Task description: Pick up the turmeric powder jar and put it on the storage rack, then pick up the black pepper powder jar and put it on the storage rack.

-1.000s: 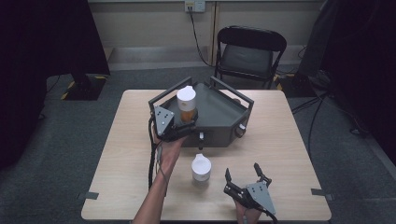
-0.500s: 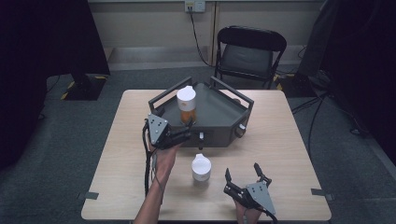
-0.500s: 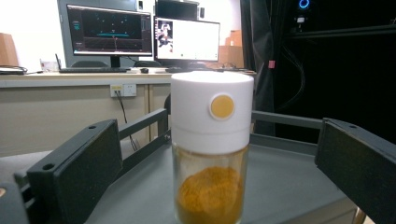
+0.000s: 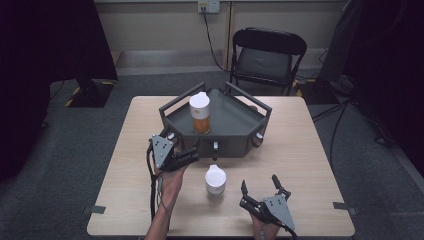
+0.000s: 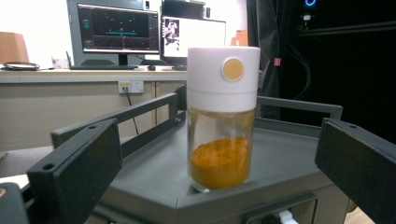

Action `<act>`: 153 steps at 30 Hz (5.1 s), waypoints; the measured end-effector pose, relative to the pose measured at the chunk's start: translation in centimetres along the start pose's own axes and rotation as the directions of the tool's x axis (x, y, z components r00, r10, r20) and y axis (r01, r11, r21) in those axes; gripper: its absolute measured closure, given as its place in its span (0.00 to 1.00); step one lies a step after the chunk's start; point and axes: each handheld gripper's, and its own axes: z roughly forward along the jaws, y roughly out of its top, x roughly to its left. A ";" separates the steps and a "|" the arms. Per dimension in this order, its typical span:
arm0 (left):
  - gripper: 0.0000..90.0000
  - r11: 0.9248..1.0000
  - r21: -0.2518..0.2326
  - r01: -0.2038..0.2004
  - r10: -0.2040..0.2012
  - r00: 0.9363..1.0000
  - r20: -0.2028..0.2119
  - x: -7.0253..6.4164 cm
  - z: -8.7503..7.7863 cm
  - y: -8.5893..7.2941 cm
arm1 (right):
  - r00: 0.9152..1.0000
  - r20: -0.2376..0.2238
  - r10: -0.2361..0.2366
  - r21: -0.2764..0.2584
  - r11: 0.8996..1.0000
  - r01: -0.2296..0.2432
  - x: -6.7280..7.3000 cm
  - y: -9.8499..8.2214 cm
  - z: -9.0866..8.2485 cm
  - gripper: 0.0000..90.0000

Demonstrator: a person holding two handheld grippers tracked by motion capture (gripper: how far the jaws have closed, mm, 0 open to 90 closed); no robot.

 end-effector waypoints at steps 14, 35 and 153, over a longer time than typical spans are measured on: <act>0.00 1.000 -0.017 -0.003 0.003 1.000 -0.027 -0.3 -2.4 -2.0 | 1.000 0.000 -0.001 0.001 1.000 0.001 0.0 0.0 0.0 0.01; 0.00 1.000 -0.028 -0.012 0.010 0.997 -0.074 -0.7 -5.4 -4.8 | 1.000 0.000 -0.002 0.000 1.000 0.002 0.0 0.0 0.0 0.01; 0.00 0.999 0.033 -0.037 0.042 0.988 -0.150 -1.9 -8.2 -10.1 | 0.994 -0.110 0.014 -0.031 0.999 -0.017 0.6 2.7 -0.4 0.01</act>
